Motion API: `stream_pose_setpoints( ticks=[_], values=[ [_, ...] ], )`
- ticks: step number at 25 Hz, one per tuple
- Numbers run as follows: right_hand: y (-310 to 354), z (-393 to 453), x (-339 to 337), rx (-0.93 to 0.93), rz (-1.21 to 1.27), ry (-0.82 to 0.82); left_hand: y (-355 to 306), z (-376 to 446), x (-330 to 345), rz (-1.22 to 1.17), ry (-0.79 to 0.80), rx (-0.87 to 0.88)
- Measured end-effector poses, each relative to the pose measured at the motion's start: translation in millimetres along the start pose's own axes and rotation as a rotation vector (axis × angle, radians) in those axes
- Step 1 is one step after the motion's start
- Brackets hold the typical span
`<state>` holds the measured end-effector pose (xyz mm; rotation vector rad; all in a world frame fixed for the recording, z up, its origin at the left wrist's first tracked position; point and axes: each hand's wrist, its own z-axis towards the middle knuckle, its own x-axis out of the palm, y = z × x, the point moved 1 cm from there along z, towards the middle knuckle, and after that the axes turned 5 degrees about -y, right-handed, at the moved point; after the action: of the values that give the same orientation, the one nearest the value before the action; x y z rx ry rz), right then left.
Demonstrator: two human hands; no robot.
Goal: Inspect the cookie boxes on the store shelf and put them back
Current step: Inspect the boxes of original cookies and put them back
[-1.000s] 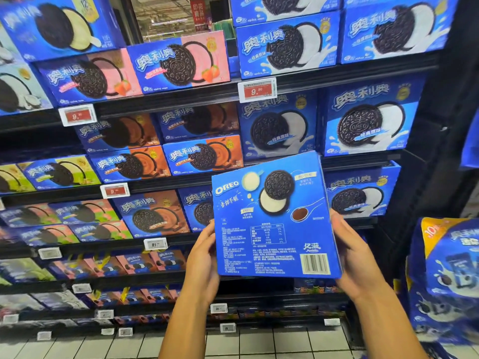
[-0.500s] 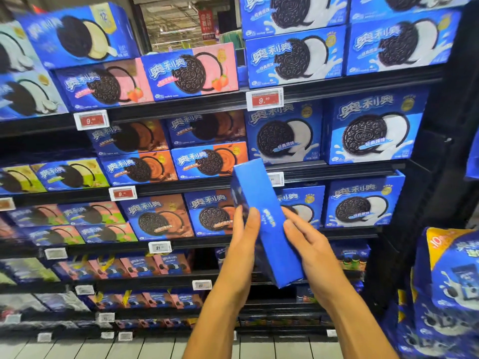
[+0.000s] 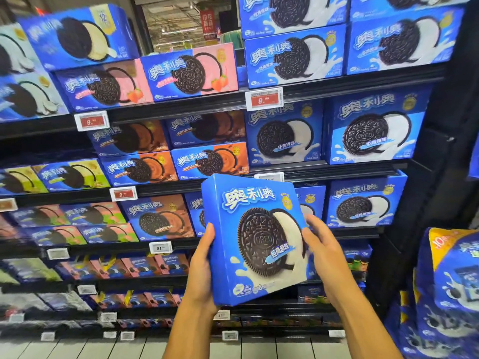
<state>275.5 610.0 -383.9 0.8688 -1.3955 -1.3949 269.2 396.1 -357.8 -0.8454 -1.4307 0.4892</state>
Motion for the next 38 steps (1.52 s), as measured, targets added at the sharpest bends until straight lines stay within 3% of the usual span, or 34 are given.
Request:
stream_pose_setpoints(
  ticks=[2,6,12,14,17,20,24,38],
  values=[
    [-3.4,7.9,-11.5,0.068,0.029,-0.058,-1.1,1.6,-7.1,-0.039,0.024,0.013],
    [-1.5,2.5,-26.1,0.218,0.332,0.127,-0.4,2.1,-7.9,-0.072,0.078,0.034],
    [11.0,-3.6,-33.6,0.090,0.451,0.089,-5.5,2.6,2.9,0.017,0.125,-0.036],
    [17.6,-5.4,-36.3,0.032,0.456,0.058,-9.6,4.3,5.6,0.137,0.047,-0.004],
    [25.4,-6.9,-35.9,-0.028,0.425,0.032,-14.3,8.3,2.4,0.314,-0.104,0.248],
    [28.0,-9.7,-33.1,-0.056,0.383,0.033,-16.2,7.5,1.9,0.364,-0.092,0.382],
    [30.2,-12.3,-32.7,-0.080,0.341,0.057,-15.8,4.6,-0.7,0.339,-0.034,0.377],
    [44.7,-22.5,-32.7,-0.013,0.393,0.128,-15.1,10.4,-19.3,0.354,-0.130,0.335]
  ],
)
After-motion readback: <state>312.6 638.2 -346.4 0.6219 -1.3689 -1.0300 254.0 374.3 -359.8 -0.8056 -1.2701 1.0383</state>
